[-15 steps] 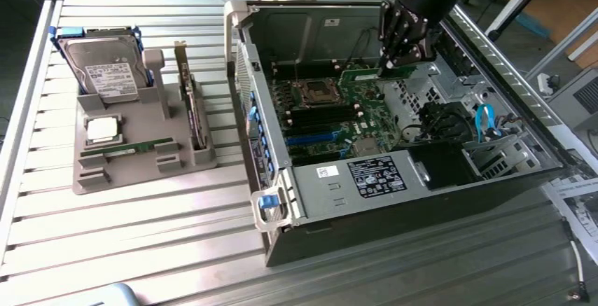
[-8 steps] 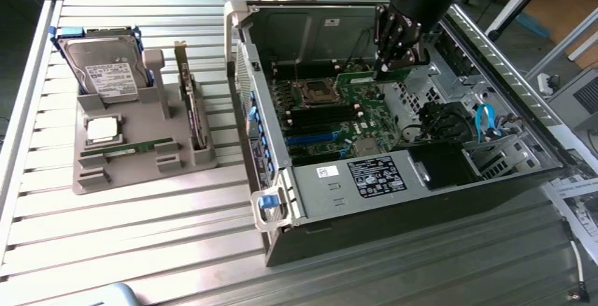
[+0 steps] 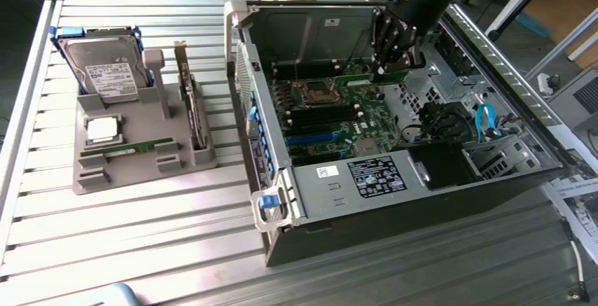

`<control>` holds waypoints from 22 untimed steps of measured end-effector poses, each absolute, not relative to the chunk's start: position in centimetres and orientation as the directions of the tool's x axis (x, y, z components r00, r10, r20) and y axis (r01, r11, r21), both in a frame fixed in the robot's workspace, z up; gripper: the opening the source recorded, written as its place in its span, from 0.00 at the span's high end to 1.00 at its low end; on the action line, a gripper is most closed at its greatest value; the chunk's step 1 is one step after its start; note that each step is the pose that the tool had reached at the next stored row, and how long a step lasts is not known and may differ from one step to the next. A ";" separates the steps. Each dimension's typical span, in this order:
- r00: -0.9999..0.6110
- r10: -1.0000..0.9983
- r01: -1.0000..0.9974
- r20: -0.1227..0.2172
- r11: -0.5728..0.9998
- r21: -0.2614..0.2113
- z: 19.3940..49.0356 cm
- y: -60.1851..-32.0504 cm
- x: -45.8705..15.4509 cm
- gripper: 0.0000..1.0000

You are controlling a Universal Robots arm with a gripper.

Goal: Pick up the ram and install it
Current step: 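Insert the ram into the slot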

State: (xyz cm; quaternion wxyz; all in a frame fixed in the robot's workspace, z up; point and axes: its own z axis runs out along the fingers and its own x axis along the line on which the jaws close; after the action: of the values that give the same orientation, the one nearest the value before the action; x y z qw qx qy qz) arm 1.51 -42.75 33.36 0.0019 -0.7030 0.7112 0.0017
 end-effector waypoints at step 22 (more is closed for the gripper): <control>-0.012 -1.000 -1.000 -0.005 0.012 0.000 32.0 -42.8 0.8 0.86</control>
State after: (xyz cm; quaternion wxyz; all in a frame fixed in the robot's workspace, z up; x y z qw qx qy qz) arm 0.77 -42.75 31.96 0.0019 -0.7030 0.7112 0.0016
